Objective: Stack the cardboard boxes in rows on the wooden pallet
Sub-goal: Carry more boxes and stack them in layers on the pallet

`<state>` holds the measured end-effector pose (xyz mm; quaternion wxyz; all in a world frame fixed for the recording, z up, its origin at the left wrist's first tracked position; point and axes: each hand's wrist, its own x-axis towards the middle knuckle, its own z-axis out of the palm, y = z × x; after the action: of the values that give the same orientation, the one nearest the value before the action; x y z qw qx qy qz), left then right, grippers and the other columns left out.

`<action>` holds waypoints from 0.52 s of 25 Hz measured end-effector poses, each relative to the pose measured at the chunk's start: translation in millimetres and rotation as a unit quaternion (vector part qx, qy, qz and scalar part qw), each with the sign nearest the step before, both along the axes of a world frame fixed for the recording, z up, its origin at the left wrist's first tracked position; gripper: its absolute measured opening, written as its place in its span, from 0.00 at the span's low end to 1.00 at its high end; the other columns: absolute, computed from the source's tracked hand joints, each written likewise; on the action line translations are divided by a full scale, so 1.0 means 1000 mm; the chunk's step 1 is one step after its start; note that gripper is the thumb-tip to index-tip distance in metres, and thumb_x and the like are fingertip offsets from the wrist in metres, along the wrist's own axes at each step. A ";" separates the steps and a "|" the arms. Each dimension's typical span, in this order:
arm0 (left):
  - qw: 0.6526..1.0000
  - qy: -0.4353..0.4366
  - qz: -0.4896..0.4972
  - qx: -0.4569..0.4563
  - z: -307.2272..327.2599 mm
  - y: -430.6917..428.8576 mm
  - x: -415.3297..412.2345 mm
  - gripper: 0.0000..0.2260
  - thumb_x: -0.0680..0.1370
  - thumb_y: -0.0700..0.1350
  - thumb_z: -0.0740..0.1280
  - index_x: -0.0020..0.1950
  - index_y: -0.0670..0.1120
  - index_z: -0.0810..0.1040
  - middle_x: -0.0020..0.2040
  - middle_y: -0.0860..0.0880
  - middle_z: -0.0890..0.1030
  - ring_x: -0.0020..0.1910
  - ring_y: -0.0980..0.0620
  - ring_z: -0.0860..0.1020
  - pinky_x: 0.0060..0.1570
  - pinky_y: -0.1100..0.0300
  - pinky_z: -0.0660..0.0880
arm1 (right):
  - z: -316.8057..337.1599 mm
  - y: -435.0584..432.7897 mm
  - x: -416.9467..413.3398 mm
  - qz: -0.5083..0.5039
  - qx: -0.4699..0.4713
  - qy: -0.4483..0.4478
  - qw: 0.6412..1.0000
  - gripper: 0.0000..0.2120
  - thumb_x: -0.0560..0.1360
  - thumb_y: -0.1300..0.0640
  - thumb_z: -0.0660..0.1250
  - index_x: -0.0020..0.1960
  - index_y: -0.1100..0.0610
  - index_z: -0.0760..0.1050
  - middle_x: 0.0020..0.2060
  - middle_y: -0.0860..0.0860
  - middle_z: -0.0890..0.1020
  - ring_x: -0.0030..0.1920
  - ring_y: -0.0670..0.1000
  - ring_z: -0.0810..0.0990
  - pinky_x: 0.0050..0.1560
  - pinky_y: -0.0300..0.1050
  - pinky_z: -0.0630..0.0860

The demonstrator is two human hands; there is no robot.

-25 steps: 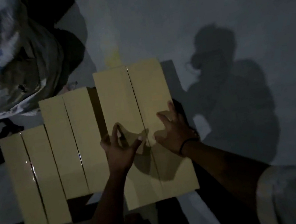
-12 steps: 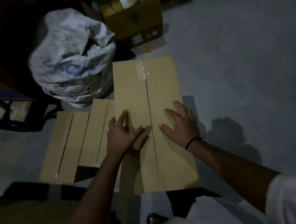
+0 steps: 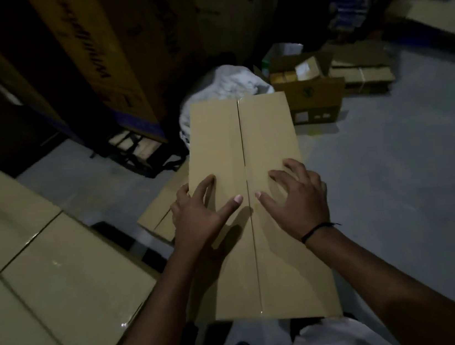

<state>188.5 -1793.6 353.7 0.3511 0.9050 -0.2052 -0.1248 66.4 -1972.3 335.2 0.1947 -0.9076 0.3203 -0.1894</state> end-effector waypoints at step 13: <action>0.951 -0.094 0.294 0.027 0.098 0.166 -0.173 0.41 0.66 0.77 0.66 0.76 0.68 0.60 0.79 0.49 0.54 0.77 0.41 0.55 0.69 0.41 0.65 | 0.092 0.133 -0.039 0.312 -0.014 -0.092 0.945 0.28 0.72 0.32 0.62 0.66 0.45 0.76 0.73 0.49 0.69 0.71 0.57 0.66 0.67 0.60 0.65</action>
<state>15.8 -1627.4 451.5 0.3266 0.9421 0.0411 0.0643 27.5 -1839.2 427.5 0.2602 -0.9434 -0.0011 -0.2058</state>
